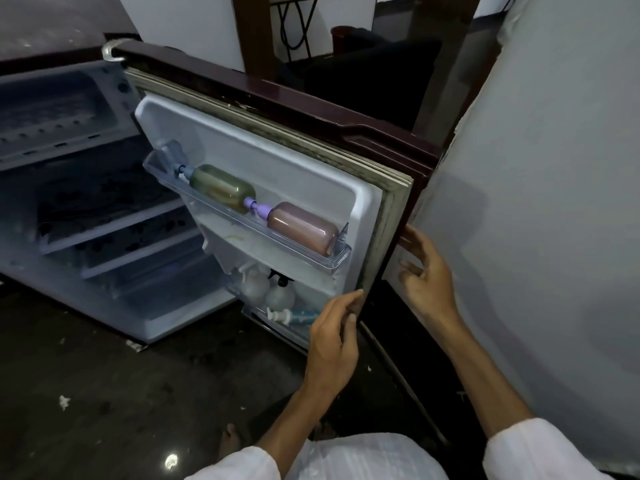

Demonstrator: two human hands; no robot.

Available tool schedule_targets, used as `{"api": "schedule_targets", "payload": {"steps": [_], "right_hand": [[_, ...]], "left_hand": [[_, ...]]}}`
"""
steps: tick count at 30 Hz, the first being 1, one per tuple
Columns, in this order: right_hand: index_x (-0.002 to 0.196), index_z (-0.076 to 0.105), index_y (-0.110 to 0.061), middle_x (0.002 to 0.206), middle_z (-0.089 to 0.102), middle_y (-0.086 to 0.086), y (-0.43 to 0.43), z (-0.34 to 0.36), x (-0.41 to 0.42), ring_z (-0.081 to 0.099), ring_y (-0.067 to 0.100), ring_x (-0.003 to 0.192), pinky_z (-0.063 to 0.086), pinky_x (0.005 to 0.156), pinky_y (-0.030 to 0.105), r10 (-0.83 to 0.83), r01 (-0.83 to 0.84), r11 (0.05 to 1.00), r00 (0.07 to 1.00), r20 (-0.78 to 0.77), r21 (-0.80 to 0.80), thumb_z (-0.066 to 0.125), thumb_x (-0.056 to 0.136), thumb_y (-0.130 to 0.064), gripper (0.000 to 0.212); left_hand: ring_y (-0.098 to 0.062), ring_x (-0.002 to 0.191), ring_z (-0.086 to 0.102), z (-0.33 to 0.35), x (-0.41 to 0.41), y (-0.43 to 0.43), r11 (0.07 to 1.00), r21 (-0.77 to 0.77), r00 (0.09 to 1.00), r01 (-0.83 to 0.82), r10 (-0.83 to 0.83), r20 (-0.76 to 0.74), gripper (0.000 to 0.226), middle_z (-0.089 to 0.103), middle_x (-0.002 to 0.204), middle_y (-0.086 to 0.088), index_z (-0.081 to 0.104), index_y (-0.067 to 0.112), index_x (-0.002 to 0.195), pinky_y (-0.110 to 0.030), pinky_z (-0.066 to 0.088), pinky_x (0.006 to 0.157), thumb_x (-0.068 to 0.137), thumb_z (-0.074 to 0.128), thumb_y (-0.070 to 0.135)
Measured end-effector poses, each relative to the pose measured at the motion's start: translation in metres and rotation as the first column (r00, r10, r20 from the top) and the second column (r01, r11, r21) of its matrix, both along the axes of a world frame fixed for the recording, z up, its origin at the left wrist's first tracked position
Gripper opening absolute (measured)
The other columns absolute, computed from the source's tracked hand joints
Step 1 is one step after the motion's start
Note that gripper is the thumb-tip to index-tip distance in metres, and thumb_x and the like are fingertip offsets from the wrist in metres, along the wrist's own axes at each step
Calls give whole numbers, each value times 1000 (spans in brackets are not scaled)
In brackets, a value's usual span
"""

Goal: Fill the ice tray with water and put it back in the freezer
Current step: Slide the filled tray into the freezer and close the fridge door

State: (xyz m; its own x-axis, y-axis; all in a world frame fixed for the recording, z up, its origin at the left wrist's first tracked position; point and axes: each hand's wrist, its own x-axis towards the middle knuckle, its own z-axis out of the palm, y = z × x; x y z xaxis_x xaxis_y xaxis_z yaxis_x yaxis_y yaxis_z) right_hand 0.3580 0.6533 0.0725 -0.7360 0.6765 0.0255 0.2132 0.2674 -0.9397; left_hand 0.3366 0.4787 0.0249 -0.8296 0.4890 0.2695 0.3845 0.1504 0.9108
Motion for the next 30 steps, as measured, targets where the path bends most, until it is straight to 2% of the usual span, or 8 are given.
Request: {"api": "schedule_targets", "payload": {"steps": [3,7,10,17,20,24,27,30], "right_hand": [[138,49,-20,133,54,-11,-2,1,7,50,-10,115,45,89,6,32,-32,999,999,-4,-8,53,83,20,68],[128,53,-27,122,56,-23,-16,0,20,53,-10,114,46,89,11,91,-92,996,995,-33,-11,58,84,15,61],[119,56,-36,118,61,-21,-25,-4,31,56,-5,112,45,93,11,168,-168,986,985,-29,1,57,87,11,57],[116,65,-22,110,70,-10,-57,-1,44,66,10,105,53,91,28,429,-431,902,902,-49,-31,59,92,2,35],[114,68,-15,105,72,-8,-70,6,42,69,8,97,56,85,29,502,-503,864,863,-54,-6,62,92,-4,25],[121,60,-26,115,62,-8,-82,5,29,61,10,109,53,89,27,337,-332,941,937,-93,69,68,89,-17,35],[132,54,-31,127,57,-12,-94,5,10,55,6,119,48,98,28,508,-506,860,861,-34,62,66,90,-23,45],[132,57,-21,123,61,-11,-111,5,-9,58,7,117,50,98,36,650,-648,758,760,0,75,68,89,-23,44]], "left_hand": [[-2,114,61,-4,9,-3,1000,-12,999,0,1,45,44,67,119,3,61,13,127,-18,49,98,92,52,-11],[-2,116,61,-11,28,-9,999,-35,998,39,-37,55,42,68,120,4,62,15,128,-18,48,99,93,54,-6],[1,122,56,-15,36,-15,990,-78,992,116,-111,62,42,65,129,5,60,15,132,-17,44,103,94,54,-2],[-1,136,44,-17,50,-36,972,-116,975,206,-194,104,45,52,145,7,48,17,144,-21,36,113,100,52,9],[1,141,37,-20,52,-47,981,-133,978,138,-113,175,53,43,153,8,37,25,150,-22,32,117,100,52,13],[2,148,22,-24,54,-59,985,-168,978,33,3,207,58,25,161,14,22,27,154,-20,21,120,102,48,24],[6,145,24,-21,57,-70,977,-184,969,-105,142,204,57,29,159,15,23,27,154,-17,23,119,102,46,28],[14,137,30,-19,57,-85,939,-206,939,-275,308,150,50,40,150,14,31,31,147,-7,26,112,100,46,26]]}}
